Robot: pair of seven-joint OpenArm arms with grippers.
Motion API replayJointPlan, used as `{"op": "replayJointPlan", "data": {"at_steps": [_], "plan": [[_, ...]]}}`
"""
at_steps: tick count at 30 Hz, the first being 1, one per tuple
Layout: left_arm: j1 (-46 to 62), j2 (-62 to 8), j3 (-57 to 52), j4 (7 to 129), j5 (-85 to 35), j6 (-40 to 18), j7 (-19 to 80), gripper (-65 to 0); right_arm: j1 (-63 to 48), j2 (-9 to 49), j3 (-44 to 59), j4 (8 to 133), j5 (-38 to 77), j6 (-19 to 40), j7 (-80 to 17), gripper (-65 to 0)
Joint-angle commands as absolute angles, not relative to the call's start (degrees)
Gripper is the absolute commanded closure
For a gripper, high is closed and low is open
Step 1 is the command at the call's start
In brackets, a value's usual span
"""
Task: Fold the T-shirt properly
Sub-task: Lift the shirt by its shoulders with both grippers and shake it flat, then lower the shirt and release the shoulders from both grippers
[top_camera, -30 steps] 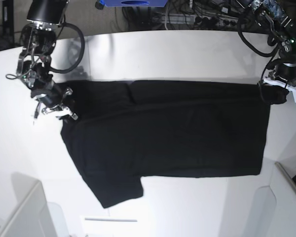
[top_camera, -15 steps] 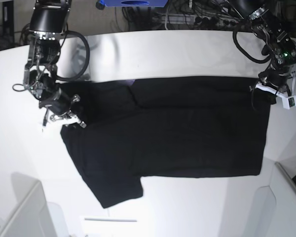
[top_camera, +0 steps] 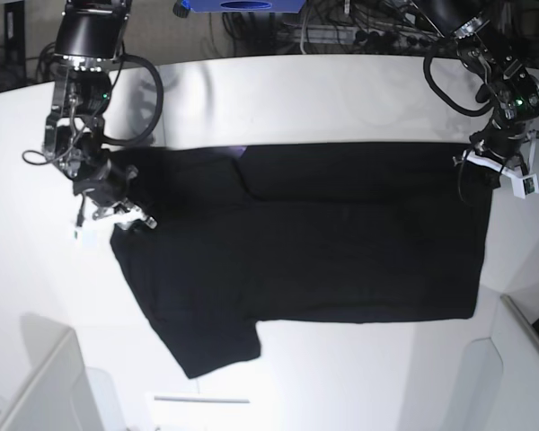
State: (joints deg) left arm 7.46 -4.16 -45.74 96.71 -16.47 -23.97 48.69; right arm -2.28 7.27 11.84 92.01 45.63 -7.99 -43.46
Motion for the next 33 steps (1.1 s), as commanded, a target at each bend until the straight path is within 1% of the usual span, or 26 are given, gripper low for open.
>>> {"op": "replayJointPlan", "data": {"at_steps": [1,2,5,6,8,10,13,17,18,21,23,29,33], "plan": [[6.9,-5.05,-46.29,98.07,-17.27,-24.13,47.52,-14.5,-2.15,7.78,12.26,94.02,46.2,-7.6,-41.89,-27.6],[6.9,-5.05,-46.37,98.24,-17.36,-24.13,47.52,-22.1,-2.95,7.78,12.26,94.9,46.2,-7.6,-40.48,-29.1],[7.34,-5.05,-46.73,100.35,-17.45,-24.13,47.52,-38.8,-6.37,7.78,12.26,98.77,46.2,-7.78,-36.44,-26.6],[7.6,-4.97,-47.69,102.02,-17.54,-24.22,47.52,-43.4,-7.52,7.78,12.26,100.26,46.2,-8.22,-35.65,-25.8],[7.96,-4.62,-50.24,104.66,-17.54,-24.4,47.52,-49.4,-9.71,7.78,12.79,102.64,46.2,-9.98,-34.68,-25.7],[9.45,-4.18,-52.35,106.77,-18.33,-24.48,47.52,-53.0,-12.53,7.78,13.67,105.36,46.2,-12.7,-33.63,-25.7],[13.23,-3.56,-56.04,107.56,-25.63,-24.48,47.52,-53.3,-17.54,7.78,13.85,110.02,46.2,-15.43,-30.46,-25.8],[17.36,-3.65,-58.51,104.84,-34.68,-24.48,47.52,-53.3,-23.69,7.6,13.32,113.01,46.29,-15.87,-25.98,-26.3],[17.71,-3.65,-58.51,103.43,-35.56,-24.48,47.52,-53.3,-24.48,6.99,13.23,112.92,46.29,-15.87,-25.45,-28.1],[17.63,-3.74,-58.42,98.77,-35.82,-24.48,47.52,-53.3,-26.86,4.18,13.67,112.75,46.29,-15.78,-25.1,-36.5],[17.01,-3.82,-58.42,96.4,-36.09,-24.48,47.43,-53.3,-28.44,2.68,13.49,112.75,46.29,-15.69,-24.84,-39.5],[13.49,-4.7,-58.33,90.51,-35.82,-24.48,47.43,-53.3,-29.32,1.36,13.67,110.64,46.29,-15.6,-24.75,-39.9],[12.09,-4.7,-58.33,88.92,-35.82,-24.48,47.43,-53.2,-29.49,1.36,13.85,110.37,46.29,-12.09,-24.66,-39.8]]}}
